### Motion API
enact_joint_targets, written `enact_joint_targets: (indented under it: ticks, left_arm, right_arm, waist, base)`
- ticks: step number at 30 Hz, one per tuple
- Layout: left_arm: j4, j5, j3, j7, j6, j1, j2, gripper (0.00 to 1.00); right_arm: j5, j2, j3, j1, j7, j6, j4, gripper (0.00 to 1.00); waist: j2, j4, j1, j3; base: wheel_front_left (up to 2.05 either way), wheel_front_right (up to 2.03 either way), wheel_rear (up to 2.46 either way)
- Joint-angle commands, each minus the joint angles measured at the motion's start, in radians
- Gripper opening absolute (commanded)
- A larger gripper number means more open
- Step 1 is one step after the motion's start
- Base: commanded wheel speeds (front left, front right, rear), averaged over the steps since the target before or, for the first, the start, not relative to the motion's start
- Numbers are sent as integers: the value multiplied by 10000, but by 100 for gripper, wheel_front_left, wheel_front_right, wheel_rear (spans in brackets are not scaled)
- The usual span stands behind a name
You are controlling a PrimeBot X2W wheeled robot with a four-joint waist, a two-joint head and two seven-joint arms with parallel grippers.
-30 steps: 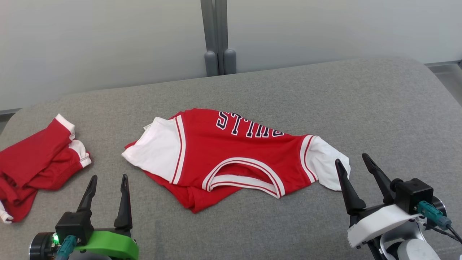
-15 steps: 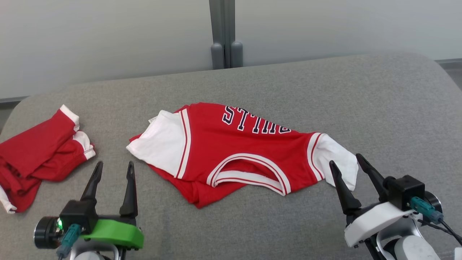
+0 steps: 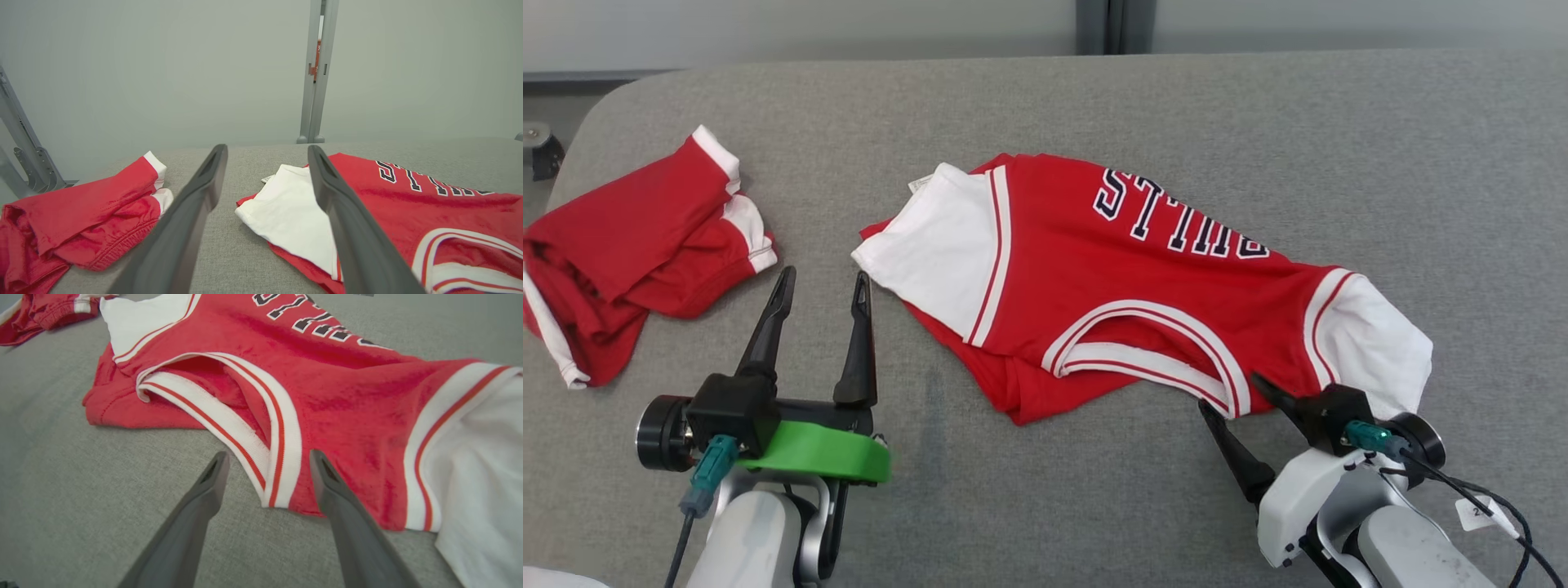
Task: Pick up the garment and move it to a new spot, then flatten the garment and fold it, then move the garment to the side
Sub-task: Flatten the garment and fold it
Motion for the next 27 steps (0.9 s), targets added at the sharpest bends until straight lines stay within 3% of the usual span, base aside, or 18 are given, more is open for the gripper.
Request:
enact_joint_targets:
  ticks: [1, 8, 9, 10, 11, 20, 27]
  left_arm:
    - [41, 158, 84, -31, -47, -188, -75, 100]
    - [156, 402, 323, -31, -200, -347, -339, 100]
    - [168, 436, 348, -31, -228, -349, -360, 100]
    - [189, 469, 386, -31, -252, -343, -382, 100]
    - [203, 516, 414, -31, -258, -336, -392, 100]
    - [248, 755, 739, -31, -363, -100, -452, 100]
    - [106, 901, 866, -31, -460, -144, -493, 100]
  right_arm:
    - [42, -120, 110, -242, 69, -15, 259, 100]
    - [226, -278, 737, -706, 633, -7, 1452, 100]
    - [256, -302, 851, -733, 723, -4, 1518, 47]
    - [258, -358, 988, -794, 679, -3, 1525, 10]
    - [262, -406, 1080, -831, 610, -4, 1487, 0]
    - [1282, -366, 1249, -1323, -773, -7, -307, 0]
    - [1594, -114, -210, -1539, -1191, -9, -1018, 0]
  waist:
    - [0, 523, 0, 512]
    - [0, 639, 0, 626]
    - [0, 628, 0, 622]
    - [0, 612, 0, 616]
    - [0, 596, 0, 609]
    - [0, 252, 0, 387]
    - [0, 136, 0, 333]
  base:
    - [0, 0, 0]
    - [0, 0, 0]
    - [0, 0, 0]
    - [0, 0, 0]
    - [0, 0, 0]
    - [0, 0, 0]
    - [0, 0, 0]
